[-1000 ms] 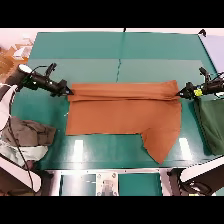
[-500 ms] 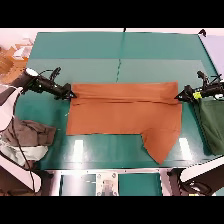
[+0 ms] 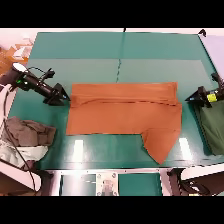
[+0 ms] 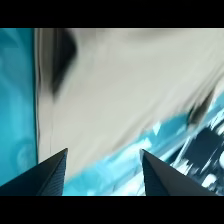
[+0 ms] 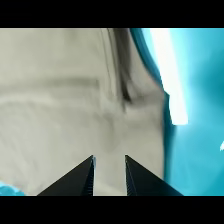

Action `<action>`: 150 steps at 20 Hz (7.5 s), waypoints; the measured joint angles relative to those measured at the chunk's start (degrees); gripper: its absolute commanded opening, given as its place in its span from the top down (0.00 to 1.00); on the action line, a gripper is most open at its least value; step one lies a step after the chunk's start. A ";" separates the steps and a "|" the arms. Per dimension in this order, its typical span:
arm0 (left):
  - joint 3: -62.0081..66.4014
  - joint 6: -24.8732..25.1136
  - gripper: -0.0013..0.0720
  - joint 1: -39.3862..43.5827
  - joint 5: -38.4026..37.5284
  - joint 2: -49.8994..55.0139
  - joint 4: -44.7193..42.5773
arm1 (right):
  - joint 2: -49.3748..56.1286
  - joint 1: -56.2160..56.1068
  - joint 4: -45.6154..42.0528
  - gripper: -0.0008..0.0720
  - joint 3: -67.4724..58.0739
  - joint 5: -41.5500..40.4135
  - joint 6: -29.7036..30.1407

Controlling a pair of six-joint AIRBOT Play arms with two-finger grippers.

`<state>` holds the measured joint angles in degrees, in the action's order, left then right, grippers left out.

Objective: Fold the shirts.

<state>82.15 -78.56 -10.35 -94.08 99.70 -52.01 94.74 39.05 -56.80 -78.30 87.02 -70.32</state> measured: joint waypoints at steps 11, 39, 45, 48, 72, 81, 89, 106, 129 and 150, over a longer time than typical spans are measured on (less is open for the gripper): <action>-43.32 1.57 0.27 -0.24 16.79 -37.53 -0.15 | -34.32 12.35 -6.93 0.48 43.87 -12.44 -1.60; -65.83 -2.75 0.95 21.31 64.06 -44.28 23.02 | -35.85 -1.90 -10.64 0.37 47.25 -8.92 -18.84; -65.81 -0.92 0.95 21.31 63.43 -44.28 24.13 | -35.82 -1.46 -12.11 0.31 52.94 -8.37 -21.62; -65.81 0.11 0.95 21.31 62.49 -44.30 24.57 | -35.54 -1.64 -10.58 0.52 56.63 -9.42 -21.92; -65.46 -0.17 0.00 21.07 53.92 -45.77 20.61 | -37.44 -1.75 -2.14 0.48 53.31 -14.05 -12.02; -65.51 -1.49 0.01 21.07 52.24 -45.75 21.55 | -37.46 -1.75 -2.21 0.48 53.31 -14.14 -12.13; -65.57 -4.55 0.17 21.29 39.71 -46.77 22.08 | -37.46 -1.75 -2.19 0.48 53.31 -14.25 -12.17; -74.73 -48.81 0.17 37.51 81.61 -53.77 12.13 | -37.46 -1.75 1.20 0.44 53.31 -18.38 -12.17; -69.42 -55.84 0.95 46.16 92.76 -42.99 10.03 | -37.05 5.57 -6.32 0.29 48.02 -6.75 -16.02; -69.40 -55.32 0.95 46.16 92.87 -43.06 10.01 | -30.99 3.45 6.58 0.71 54.82 -17.53 -0.68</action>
<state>12.75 -133.88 35.81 -1.21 56.64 -42.00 63.75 42.50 -50.22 -23.49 69.49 -71.00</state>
